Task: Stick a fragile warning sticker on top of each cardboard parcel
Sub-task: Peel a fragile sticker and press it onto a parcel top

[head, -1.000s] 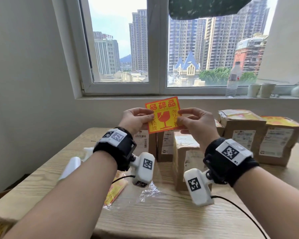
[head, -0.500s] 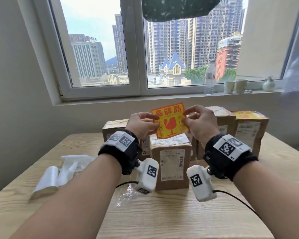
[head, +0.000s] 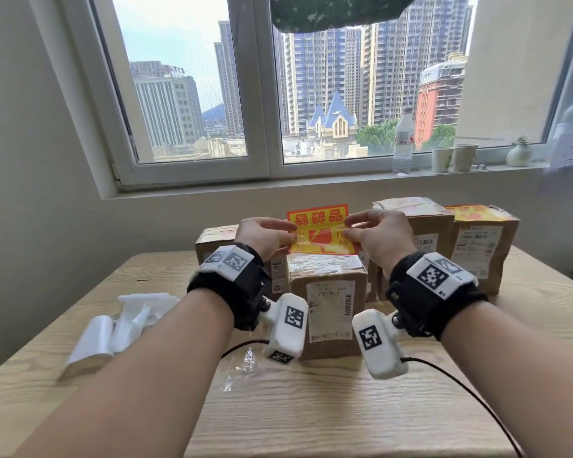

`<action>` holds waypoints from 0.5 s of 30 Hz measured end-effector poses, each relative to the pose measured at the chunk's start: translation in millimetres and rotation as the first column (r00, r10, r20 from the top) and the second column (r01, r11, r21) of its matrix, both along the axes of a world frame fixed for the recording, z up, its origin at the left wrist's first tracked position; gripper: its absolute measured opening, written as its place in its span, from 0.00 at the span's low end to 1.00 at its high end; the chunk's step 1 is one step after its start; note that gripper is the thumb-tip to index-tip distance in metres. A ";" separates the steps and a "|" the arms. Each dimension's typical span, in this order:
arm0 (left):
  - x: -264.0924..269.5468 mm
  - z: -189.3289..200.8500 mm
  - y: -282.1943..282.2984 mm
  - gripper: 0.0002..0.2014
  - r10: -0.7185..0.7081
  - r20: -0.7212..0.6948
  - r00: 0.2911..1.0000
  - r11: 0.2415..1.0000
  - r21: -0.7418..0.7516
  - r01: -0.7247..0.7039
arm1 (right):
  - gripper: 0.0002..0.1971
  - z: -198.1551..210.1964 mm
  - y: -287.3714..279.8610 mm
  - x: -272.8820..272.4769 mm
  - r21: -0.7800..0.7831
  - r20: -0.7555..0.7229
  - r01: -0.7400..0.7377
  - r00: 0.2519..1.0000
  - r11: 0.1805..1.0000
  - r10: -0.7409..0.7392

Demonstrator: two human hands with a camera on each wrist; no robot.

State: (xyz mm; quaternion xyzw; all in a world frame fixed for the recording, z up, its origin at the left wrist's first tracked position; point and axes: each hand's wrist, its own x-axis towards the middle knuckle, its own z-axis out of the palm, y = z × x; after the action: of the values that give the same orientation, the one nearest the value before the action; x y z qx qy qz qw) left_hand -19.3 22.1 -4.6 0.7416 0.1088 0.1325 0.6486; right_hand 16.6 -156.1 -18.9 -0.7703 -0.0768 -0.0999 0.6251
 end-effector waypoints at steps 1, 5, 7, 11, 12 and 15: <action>0.7 -1.5 0.0 0.07 0.003 -0.010 1.000 1.000 0.017 -0.003 | 0.08 -2.3 -0.1 0.9 -0.012 -0.018 -0.010 1.000 1.000 0.010; 2.0 -7.2 0.9 0.05 0.029 -0.071 0.997 0.989 0.148 -0.018 | 0.10 -9.7 1.1 6.3 -0.111 -0.018 0.016 1.000 0.994 -0.019; 2.5 -8.3 1.7 0.04 0.064 -0.071 0.995 0.978 0.205 -0.048 | 0.11 -11.1 1.8 7.9 -0.134 -0.018 0.031 0.999 0.991 -0.034; 4.8 -6.2 2.5 0.05 0.080 -0.064 0.995 0.979 0.194 -0.067 | 0.11 -9.3 0.4 10.6 -0.118 -0.020 0.056 0.998 0.991 -0.058; 4.8 -5.8 1.8 0.05 0.069 -0.067 0.995 0.982 0.180 -0.056 | 0.11 -8.6 0.0 10.3 -0.123 -0.019 0.051 0.998 0.991 -0.054; 6.4 -6.6 0.1 0.06 0.084 -0.061 0.995 0.972 0.227 -0.068 | 0.12 -8.8 -0.6 9.9 -0.169 -0.027 0.010 1.000 0.986 -0.014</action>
State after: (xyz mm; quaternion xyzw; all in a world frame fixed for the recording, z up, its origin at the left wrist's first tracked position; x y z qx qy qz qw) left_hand -12.9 22.1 -11.2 0.8097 0.1443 0.1424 0.5508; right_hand 26.5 -156.7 -27.7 -0.8222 -0.0716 -0.0861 0.5581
